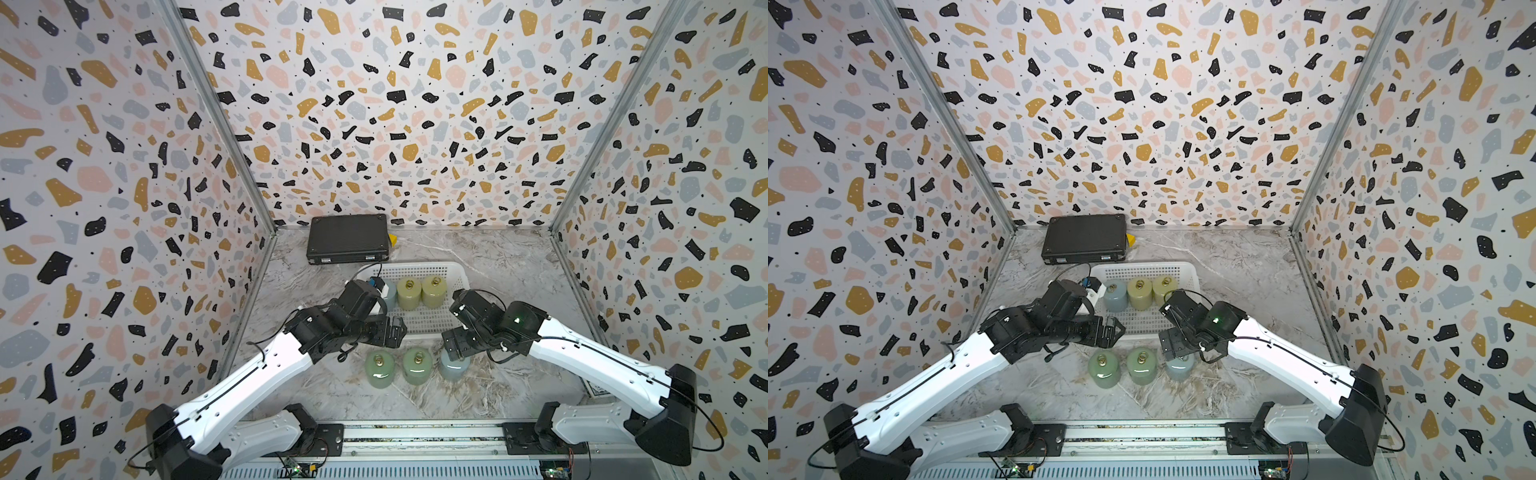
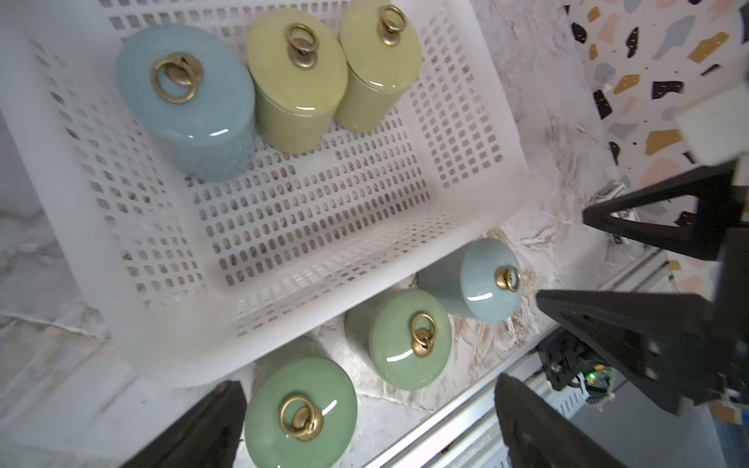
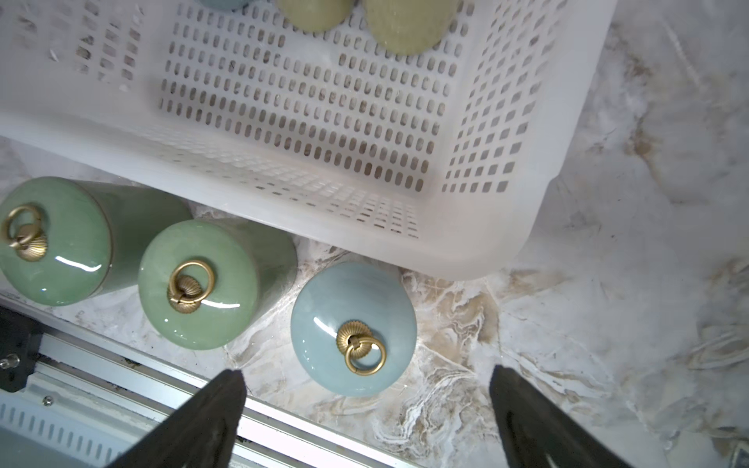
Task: Take the tea canister out of the basket
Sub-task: Place the tea canister at the center of the board, then pick up the tea canister from the basket.
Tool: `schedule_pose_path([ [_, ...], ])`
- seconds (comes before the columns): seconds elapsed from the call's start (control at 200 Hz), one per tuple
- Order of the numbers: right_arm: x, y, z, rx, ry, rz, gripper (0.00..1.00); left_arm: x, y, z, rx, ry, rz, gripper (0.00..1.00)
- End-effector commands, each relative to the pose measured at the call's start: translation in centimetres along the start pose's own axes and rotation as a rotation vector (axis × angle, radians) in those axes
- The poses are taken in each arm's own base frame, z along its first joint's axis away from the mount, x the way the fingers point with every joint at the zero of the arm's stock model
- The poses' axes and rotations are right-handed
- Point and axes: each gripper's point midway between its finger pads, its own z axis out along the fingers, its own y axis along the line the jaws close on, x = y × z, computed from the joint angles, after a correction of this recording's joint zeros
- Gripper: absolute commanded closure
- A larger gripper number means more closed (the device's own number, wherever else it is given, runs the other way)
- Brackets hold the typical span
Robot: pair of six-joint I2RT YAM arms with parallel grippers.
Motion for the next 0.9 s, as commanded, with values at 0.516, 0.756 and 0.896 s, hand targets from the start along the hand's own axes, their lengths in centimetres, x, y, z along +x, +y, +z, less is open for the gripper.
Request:
schedule_pose_path([
  [0.516,-7.1,0.2,-4.6,-0.059,-0.346,-0.149,0.01,-7.8,5.8,7.5,-0.175,-0.026,-0.067,0.03],
  [0.756,-7.8,0.8,-3.9,-0.088,-0.315,-0.187,0.01,-8.8,8.5,10.5,-0.251,0.019,-0.054,0.08],
  [0.896,-8.1,1.1,-3.5,-0.101,-0.303,-0.193,0.0,-9.1,9.8,11.6,-0.277,0.033,-0.052,0.1],
])
